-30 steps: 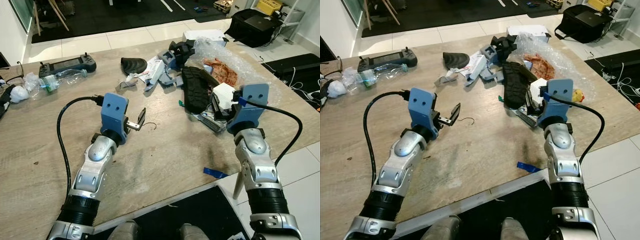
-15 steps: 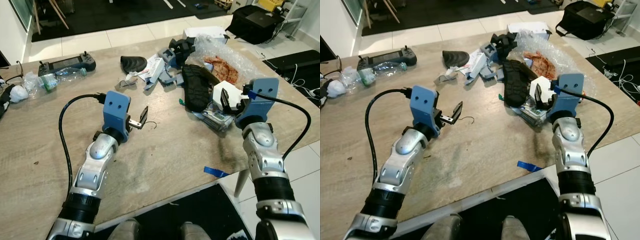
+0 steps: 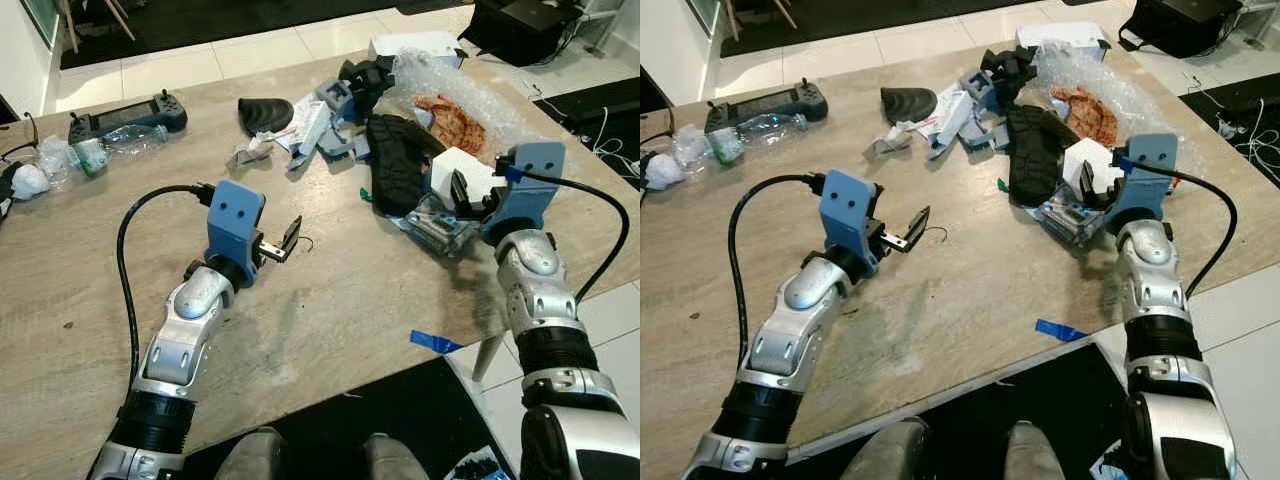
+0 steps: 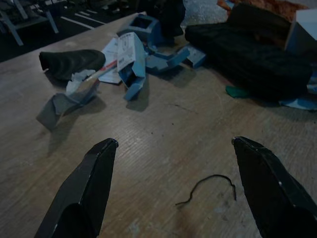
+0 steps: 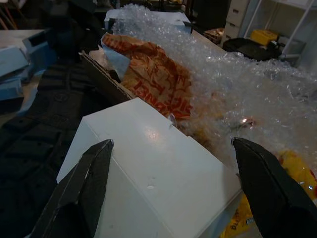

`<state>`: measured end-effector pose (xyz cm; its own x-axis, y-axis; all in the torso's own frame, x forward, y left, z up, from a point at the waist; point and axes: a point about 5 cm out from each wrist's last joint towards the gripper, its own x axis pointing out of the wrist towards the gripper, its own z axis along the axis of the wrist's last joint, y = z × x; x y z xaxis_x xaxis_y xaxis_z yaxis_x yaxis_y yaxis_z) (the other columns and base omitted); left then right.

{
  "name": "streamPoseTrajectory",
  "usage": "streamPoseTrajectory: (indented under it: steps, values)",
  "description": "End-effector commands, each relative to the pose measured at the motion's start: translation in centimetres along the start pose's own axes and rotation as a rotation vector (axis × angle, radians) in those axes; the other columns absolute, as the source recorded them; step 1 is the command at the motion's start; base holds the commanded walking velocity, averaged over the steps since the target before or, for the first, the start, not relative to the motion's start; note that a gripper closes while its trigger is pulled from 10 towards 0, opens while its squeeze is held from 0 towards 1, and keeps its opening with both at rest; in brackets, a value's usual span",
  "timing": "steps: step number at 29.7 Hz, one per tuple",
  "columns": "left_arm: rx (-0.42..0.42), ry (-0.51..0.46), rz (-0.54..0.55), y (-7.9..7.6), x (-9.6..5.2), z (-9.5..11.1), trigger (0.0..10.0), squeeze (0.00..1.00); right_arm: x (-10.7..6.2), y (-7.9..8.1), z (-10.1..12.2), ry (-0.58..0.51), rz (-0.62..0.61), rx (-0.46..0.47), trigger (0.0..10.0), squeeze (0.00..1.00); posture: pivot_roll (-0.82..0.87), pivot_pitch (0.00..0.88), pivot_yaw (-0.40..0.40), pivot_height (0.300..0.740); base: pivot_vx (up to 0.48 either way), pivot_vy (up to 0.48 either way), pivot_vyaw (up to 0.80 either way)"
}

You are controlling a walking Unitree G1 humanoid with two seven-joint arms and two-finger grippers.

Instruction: Picking trash to rubbish bin

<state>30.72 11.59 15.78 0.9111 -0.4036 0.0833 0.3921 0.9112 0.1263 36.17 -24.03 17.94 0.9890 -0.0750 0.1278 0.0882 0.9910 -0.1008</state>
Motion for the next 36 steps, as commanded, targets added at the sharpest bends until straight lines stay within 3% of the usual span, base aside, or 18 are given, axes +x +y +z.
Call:
streamPoseTrajectory:
  steps: [1, 2, 3, 5, 6, 7, 8, 17, 21, 23, 27, 36]
  values:
    - [0.011, 0.015, -0.017, 0.0, -0.4, -0.1, 10.0, 0.0, 0.0, -0.1, -1.2, 0.087, 0.002, 0.017, 10.0, 0.47, 0.02, 0.171, 0.069, 0.74, 0.0, 0.0, 0.0]
    - [0.011, 0.015, -0.017, 0.0, -0.4, -0.1, 10.0, 0.0, 0.0, -0.1, -1.2, 0.087, 0.002, 0.017, 10.0, 0.47, 0.02, 0.171, 0.069, 0.74, 0.0, 0.0, 0.0]
    - [0.011, 0.015, -0.019, 0.0, -0.4, 0.0, 10.0, 0.0, 0.2, -0.1, -1.1, 0.104, 0.012, 0.048, 10.0, 0.0, 0.03, 0.169, 0.072, 0.74, 0.0, 0.0, 0.0]
    - [0.013, 0.016, -0.022, 0.0, -0.4, 0.0, 10.0, 0.0, 0.2, 0.0, -1.0, 0.111, 0.028, 0.052, 10.0, 0.0, 0.03, 0.168, 0.074, 0.74, 0.0, 0.0, 0.0]
    - [0.015, 0.016, -0.026, 0.0, -0.4, 0.1, 10.0, 0.0, 0.3, 0.2, -0.8, 0.114, 0.06, 0.062, 10.0, 0.15, 0.03, 0.167, 0.074, 0.74, 0.0, 0.0, 0.0]
    - [0.016, 0.017, -0.027, 0.0, -0.4, 0.1, 10.0, 0.0, 0.3, 0.3, -0.6, 0.111, 0.073, 0.068, 10.0, 0.15, 0.03, 0.167, 0.074, 0.74, 0.0, 0.0, 0.0]
    - [0.019, 0.017, -0.028, 0.1, -0.4, 0.2, 10.0, 0.0, 0.3, 0.5, -0.3, 0.107, 0.095, 0.051, 10.0, 1.0, 0.03, 0.168, 0.078, 0.74, 0.0, 0.0, 0.0]
    - [0.025, 0.02, -0.039, 0.0, -0.3, 0.3, 10.0, 0.0, 0.2, 1.5, 0.2, 0.135, 0.207, 0.045, 10.0, 1.0, 0.02, 0.172, 0.082, 0.74, 0.0, 0.0, 0.0]
    - [0.031, 0.025, -0.046, -0.1, -0.3, 0.3, 10.0, 0.0, -1.1, 4.1, -0.7, 0.239, 0.422, 0.084, 10.0, 1.0, 0.02, 0.169, 0.08, 0.74, 0.0, 0.0, 0.0]
    - [0.032, 0.026, -0.047, -0.1, -0.3, 0.3, 10.0, 0.0, -1.5, 4.7, -0.8, 0.248, 0.467, 0.087, 10.0, 1.0, 0.02, 0.169, 0.08, 0.74, 0.0, 0.0, 0.0]
    - [0.035, 0.026, -0.047, 0.0, -0.3, 0.3, 10.0, 0.0, -3.1, 7.4, -0.5, 0.241, 0.65, 0.117, 10.0, 1.0, 0.02, 0.167, 0.08, 0.74, 0.0, 0.0, 0.0]
    - [0.045, 0.031, -0.049, 0.1, -0.3, 0.2, 10.0, 0.0, -4.0, 9.3, 0.9, 0.198, 0.788, 0.158, 10.0, 1.0, 0.02, 0.161, 0.082, 0.74, 0.0, 0.0, 0.0]
